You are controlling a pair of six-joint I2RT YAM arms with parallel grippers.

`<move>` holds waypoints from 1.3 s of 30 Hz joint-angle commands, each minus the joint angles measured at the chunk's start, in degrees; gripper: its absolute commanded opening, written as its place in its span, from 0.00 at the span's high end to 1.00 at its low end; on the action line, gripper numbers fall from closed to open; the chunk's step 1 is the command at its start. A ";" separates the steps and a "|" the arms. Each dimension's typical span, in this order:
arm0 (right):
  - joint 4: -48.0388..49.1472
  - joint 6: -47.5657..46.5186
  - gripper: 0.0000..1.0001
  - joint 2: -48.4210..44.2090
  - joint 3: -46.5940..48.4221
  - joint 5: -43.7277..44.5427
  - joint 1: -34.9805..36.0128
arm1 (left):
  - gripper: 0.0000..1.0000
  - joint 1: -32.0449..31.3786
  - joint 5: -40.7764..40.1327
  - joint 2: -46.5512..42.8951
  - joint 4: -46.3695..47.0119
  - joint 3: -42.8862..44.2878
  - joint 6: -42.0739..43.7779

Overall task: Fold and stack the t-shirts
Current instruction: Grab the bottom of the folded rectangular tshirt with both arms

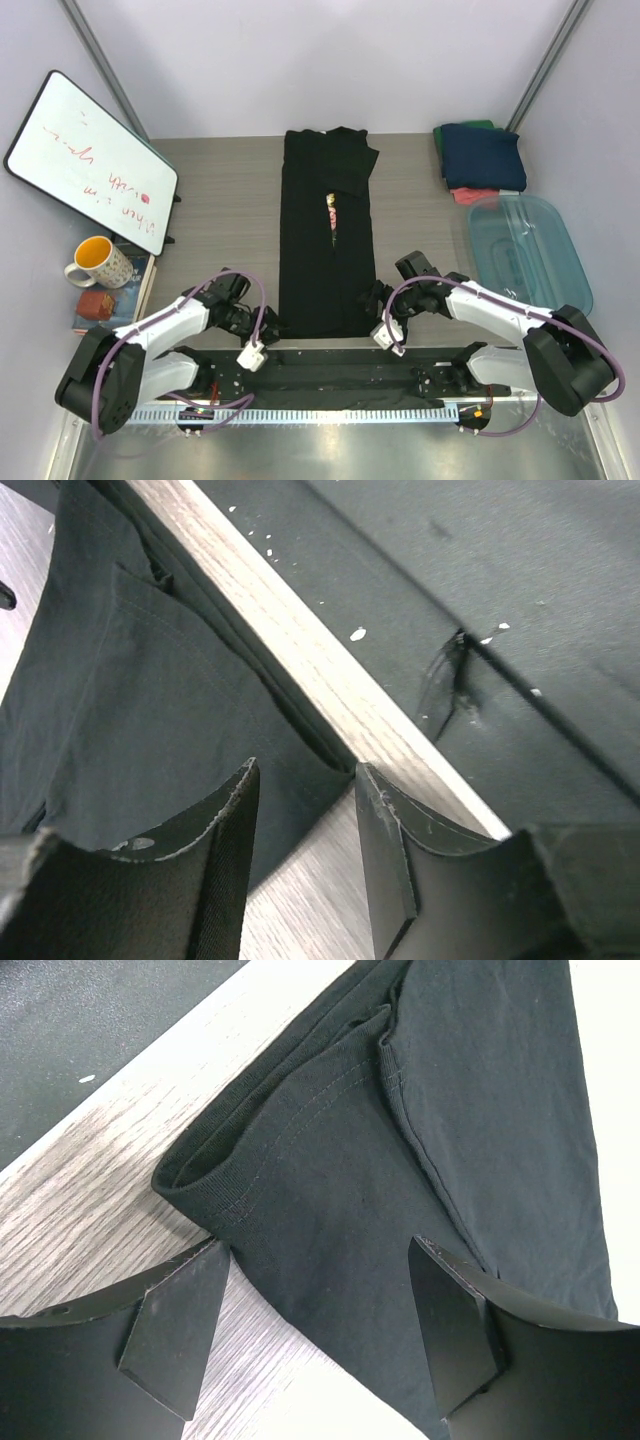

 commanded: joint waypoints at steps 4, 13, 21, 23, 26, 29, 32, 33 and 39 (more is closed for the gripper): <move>-2.06 1.26 0.21 1.52 -0.13 1.88 0.43 | 0.56 -0.26 -4.04 3.75 2.63 0.64 16.44; -2.33 0.47 0.28 3.88 -0.14 1.36 0.60 | 0.59 -0.26 -3.77 6.30 2.63 2.40 16.96; -1.54 1.43 0.55 4.68 0.04 1.44 1.57 | 0.89 -0.43 -3.34 7.45 0.96 2.66 19.07; -1.63 1.87 0.72 3.98 -0.04 1.44 1.83 | 0.97 -0.43 -3.25 7.27 0.79 2.84 18.99; -1.80 2.40 0.94 2.93 -0.66 1.62 2.10 | 1.00 -0.52 -3.16 6.92 0.61 3.10 18.11; -3.64 3.45 0.99 0.99 -0.40 1.62 2.10 | 1.00 -0.52 -2.72 5.87 0.43 3.72 16.62; -6.45 5.21 0.99 -1.38 1.09 1.71 2.10 | 1.00 -0.52 -1.76 3.42 0.43 4.86 12.85; -7.07 6.00 0.99 -1.99 2.23 1.71 2.10 | 1.00 -0.52 -1.40 2.80 0.43 5.30 10.22; -10.94 10.49 0.99 -3.76 7.25 2.85 2.10 | 1.00 -0.52 -1.05 -1.69 0.70 9.51 1.25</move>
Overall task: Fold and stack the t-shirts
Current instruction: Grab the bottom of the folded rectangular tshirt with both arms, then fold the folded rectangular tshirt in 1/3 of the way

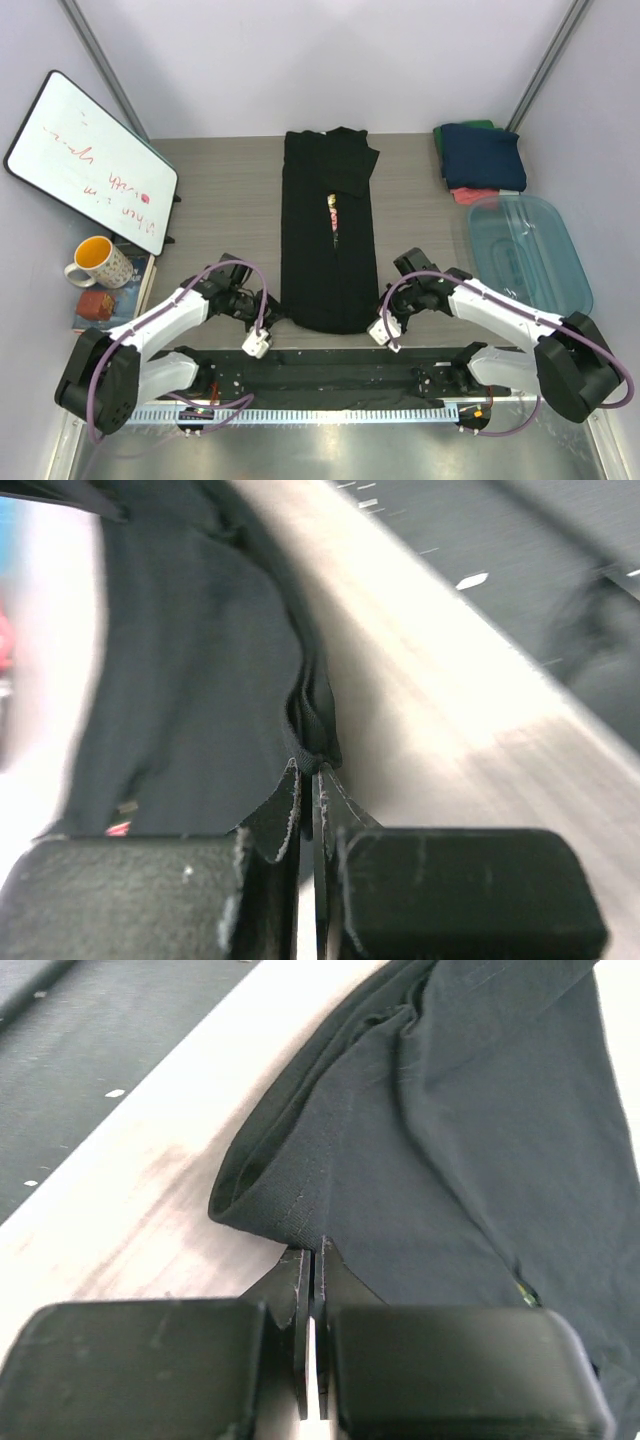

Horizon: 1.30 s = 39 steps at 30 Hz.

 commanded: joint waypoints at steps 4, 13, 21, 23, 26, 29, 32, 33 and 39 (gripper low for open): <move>-4.45 4.76 0.99 0.29 6.23 1.50 0.41 | 1.00 -0.15 0.15 -3.84 1.69 5.04 -2.38; -3.31 7.84 0.99 6.97 14.05 5.01 -1.87 | 1.00 -0.15 -3.45 -1.39 9.76 6.80 -8.10; -2.34 7.05 0.99 11.36 18.18 5.81 -4.94 | 1.00 -0.06 -7.67 6.26 21.01 11.19 -14.61; -1.99 6.96 0.99 12.25 19.58 5.81 -5.82 | 1.00 -0.06 -8.37 8.28 22.34 12.16 -15.13; -1.55 6.53 0.99 14.18 21.43 5.89 -6.87 | 1.00 0.20 -8.64 9.95 24.89 13.30 -16.01; -0.15 6.61 0.99 16.02 23.10 6.16 -8.19 | 1.00 0.55 -9.34 12.41 26.47 14.62 -16.81; 1.08 6.96 0.99 17.96 25.21 6.59 -9.25 | 1.00 1.17 -9.78 14.61 28.14 15.68 -17.16; 1.35 6.96 0.99 18.57 25.74 6.77 -9.86 | 1.00 1.34 -9.70 15.66 28.41 15.94 -17.25; 4.42 7.58 0.99 22.35 28.99 7.30 -11.71 | 1.00 2.75 -10.66 19.62 33.76 18.31 -19.97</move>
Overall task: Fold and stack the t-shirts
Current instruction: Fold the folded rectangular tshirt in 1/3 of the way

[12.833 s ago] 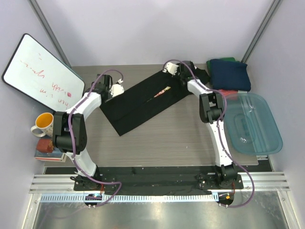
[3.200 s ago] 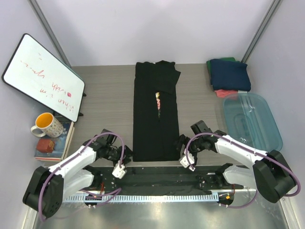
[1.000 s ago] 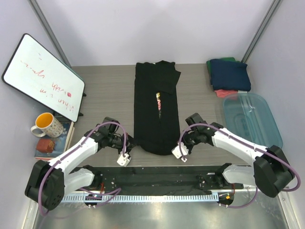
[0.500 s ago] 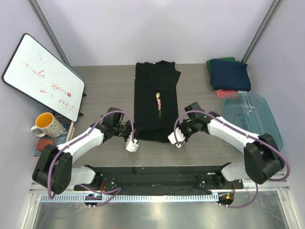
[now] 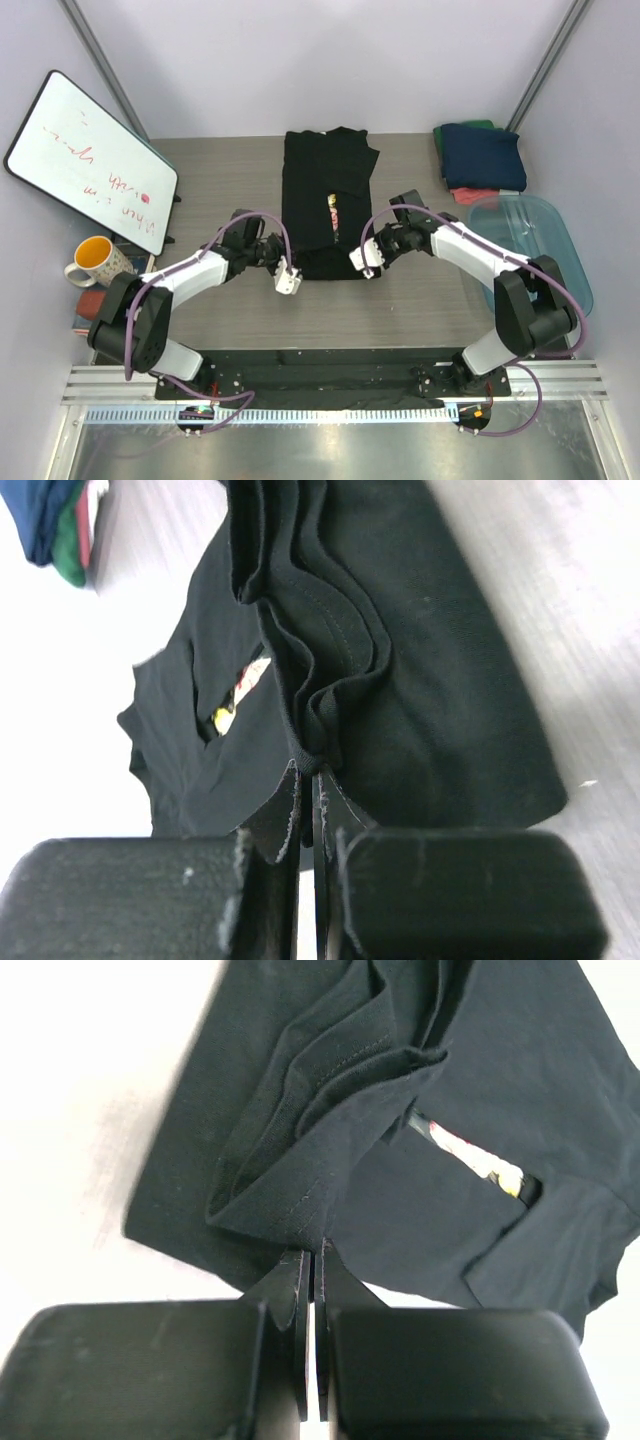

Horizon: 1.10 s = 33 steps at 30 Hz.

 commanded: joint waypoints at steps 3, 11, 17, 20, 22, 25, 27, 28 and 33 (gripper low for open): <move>4.97 0.69 0.99 3.65 4.41 0.66 -1.29 | 1.00 1.53 -1.09 4.40 9.99 4.11 -4.70; 7.96 1.40 0.99 7.70 7.13 1.10 -2.52 | 1.00 3.90 -1.88 9.94 13.87 8.60 -7.69; 12.01 2.63 0.99 11.21 9.77 1.97 -3.22 | 1.00 5.05 -1.80 12.92 15.46 10.71 -8.13; 13.07 3.16 0.99 13.32 11.88 2.41 -3.40 | 1.00 5.31 -1.80 14.42 16.16 11.59 -8.13; 13.24 3.25 0.99 14.90 13.46 2.41 -3.57 | 1.00 5.40 -1.80 15.21 16.60 12.38 -8.13; 13.68 3.33 0.99 16.83 15.57 2.85 -3.92 | 1.00 5.66 -1.80 16.79 17.22 13.26 -8.13; 13.77 3.42 0.99 17.80 16.97 3.03 -4.19 | 1.00 5.93 -1.80 18.02 17.83 14.22 -8.22; 13.86 3.59 0.99 18.24 17.50 3.03 -4.36 | 1.00 6.10 -1.80 18.55 18.09 14.57 -8.31; 14.21 3.60 0.99 20.53 19.35 3.47 -5.15 | 1.00 6.54 -2.24 21.54 20.98 17.73 -9.80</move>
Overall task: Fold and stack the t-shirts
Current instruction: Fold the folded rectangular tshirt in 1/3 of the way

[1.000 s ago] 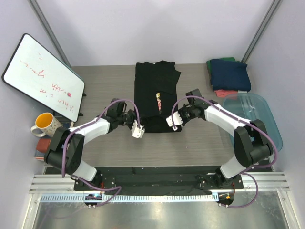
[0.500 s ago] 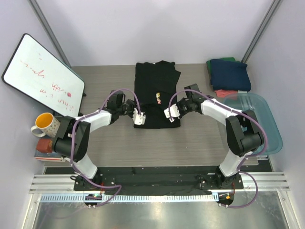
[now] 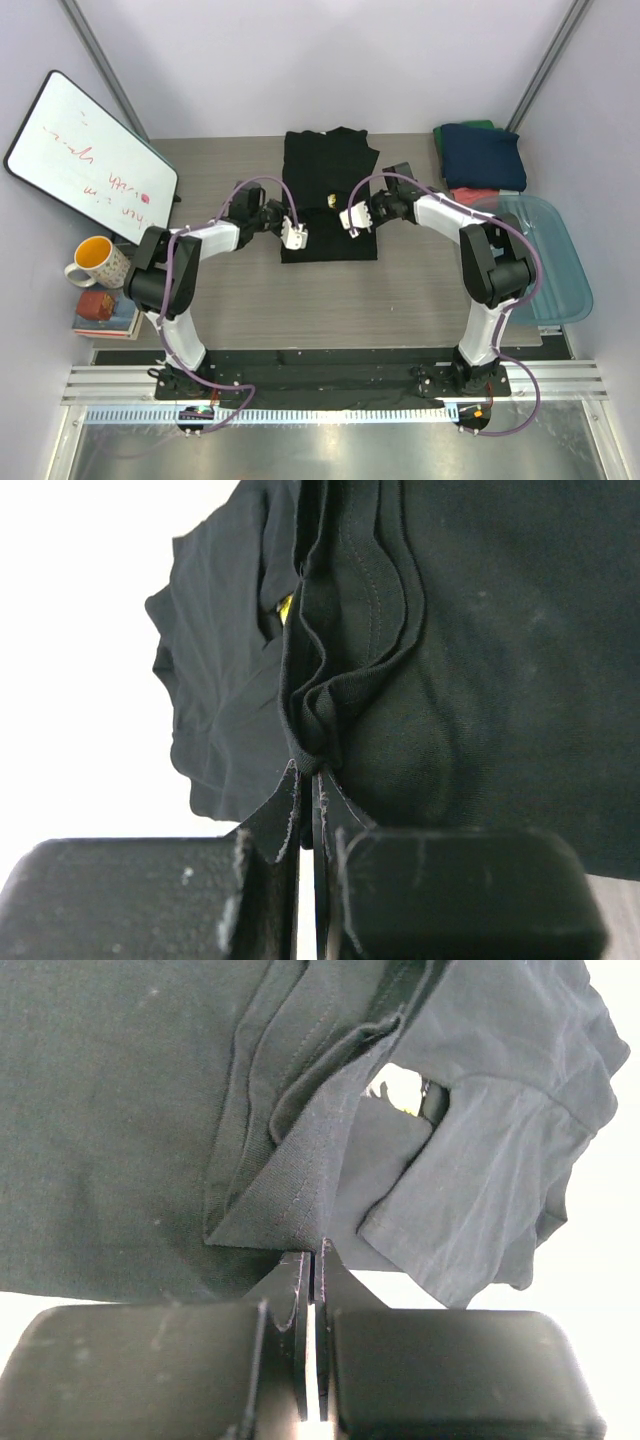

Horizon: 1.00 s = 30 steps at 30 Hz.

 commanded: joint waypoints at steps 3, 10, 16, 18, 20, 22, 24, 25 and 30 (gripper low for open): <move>2.80 0.65 0.99 1.76 3.40 0.47 -1.11 | 1.00 0.69 -0.12 3.61 6.86 5.31 -2.74; 6.05 2.13 0.99 5.18 5.86 1.35 -1.64 | 1.00 1.04 -0.38 6.24 8.27 6.81 -3.01; 15.77 4.50 0.76 8.08 5.95 3.72 -1.55 | 0.98 1.12 -1.09 7.48 8.79 6.81 -2.92; 21.93 6.35 0.58 8.61 4.29 6.70 -1.20 | 0.83 1.12 -2.05 7.91 9.41 6.63 -2.92; 29.33 9.77 0.45 9.58 3.32 10.64 -0.85 | 0.51 1.04 -3.19 8.35 12.64 6.11 -3.01; 31.97 10.92 0.40 10.20 3.05 13.12 -0.50 | 0.28 1.12 -5.12 9.67 16.68 5.32 -4.05; 33.48 11.54 0.35 10.55 2.96 14.96 -0.59 | 0.20 1.12 -6.18 10.46 22.75 4.17 -4.85; 33.39 11.63 0.35 10.64 3.05 15.50 -0.50 | 0.19 1.04 -6.88 11.07 24.25 3.74 -5.38; 35.14 12.16 0.34 10.73 2.17 19.27 -0.32 | 0.17 1.04 -7.85 10.73 26.46 2.85 -6.35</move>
